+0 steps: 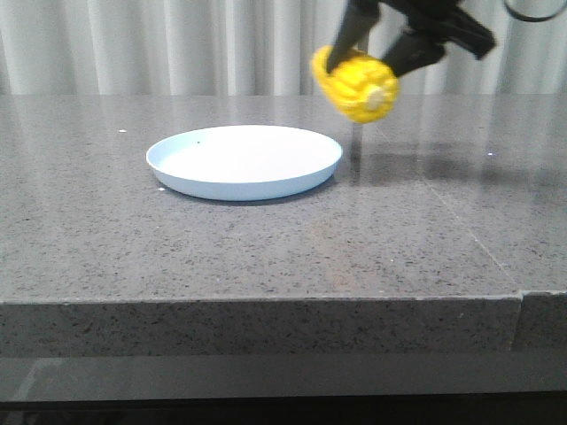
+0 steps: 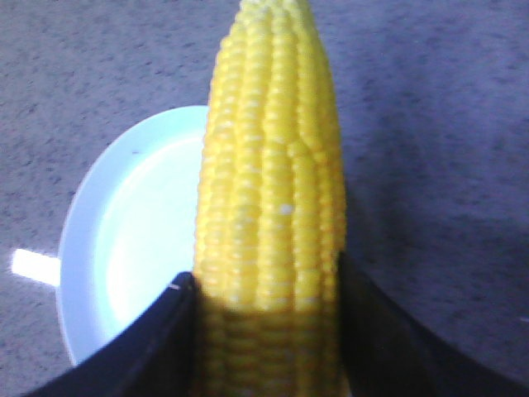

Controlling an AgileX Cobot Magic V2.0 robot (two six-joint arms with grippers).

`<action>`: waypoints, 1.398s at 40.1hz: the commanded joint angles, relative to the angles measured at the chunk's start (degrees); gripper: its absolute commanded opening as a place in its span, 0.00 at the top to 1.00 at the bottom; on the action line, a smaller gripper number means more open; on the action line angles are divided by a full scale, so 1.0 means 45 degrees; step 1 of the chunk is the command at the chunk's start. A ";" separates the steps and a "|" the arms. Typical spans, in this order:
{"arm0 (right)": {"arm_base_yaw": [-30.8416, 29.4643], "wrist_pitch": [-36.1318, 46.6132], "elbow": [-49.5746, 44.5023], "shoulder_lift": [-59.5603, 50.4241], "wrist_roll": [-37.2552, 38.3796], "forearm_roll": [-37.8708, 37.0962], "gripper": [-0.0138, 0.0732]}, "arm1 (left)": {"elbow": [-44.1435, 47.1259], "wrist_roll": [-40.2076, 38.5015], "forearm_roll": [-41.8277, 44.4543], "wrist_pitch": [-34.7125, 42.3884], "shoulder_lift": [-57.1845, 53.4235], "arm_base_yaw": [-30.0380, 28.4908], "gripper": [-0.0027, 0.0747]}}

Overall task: Place corn on plate with both arms
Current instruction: 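Carry the corn over the plate and lower it with the right gripper, then open the right gripper and lift it away from the corn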

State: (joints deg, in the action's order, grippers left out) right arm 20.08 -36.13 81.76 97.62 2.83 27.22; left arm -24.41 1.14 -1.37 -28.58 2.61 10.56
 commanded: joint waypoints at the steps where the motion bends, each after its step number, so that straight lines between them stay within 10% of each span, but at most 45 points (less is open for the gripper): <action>1: 0.0689 0.1074 0.0452 -0.0436 -0.0100 0.0446 0.73 | -0.0294 -0.0145 -0.0056 0.1052 0.0168 -0.0010 0.99; 19: 0.1166 0.2140 0.0452 0.1246 -0.0090 0.2356 0.70 | -0.0294 -0.0145 -0.0056 0.1052 0.0168 -0.0010 0.99; 39: 0.1051 0.1588 0.0452 0.0472 -0.0102 0.2268 0.21 | -0.0294 -0.0145 -0.0056 0.1052 0.0168 -0.0010 0.99; 48: 0.0041 0.0226 0.0452 -0.1271 -0.0392 0.1913 0.25 | -0.0294 -0.0145 -0.0056 0.1052 0.0168 -0.0010 0.99; 56: -0.1525 -0.1525 0.0452 -0.2381 -0.1130 0.1645 0.60 | -0.0294 -0.0145 -0.0056 0.1052 0.0168 -0.0010 0.99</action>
State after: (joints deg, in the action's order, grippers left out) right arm 15.73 -41.93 81.87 90.91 -0.36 34.76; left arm -24.41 1.14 -1.37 -28.58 2.61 10.56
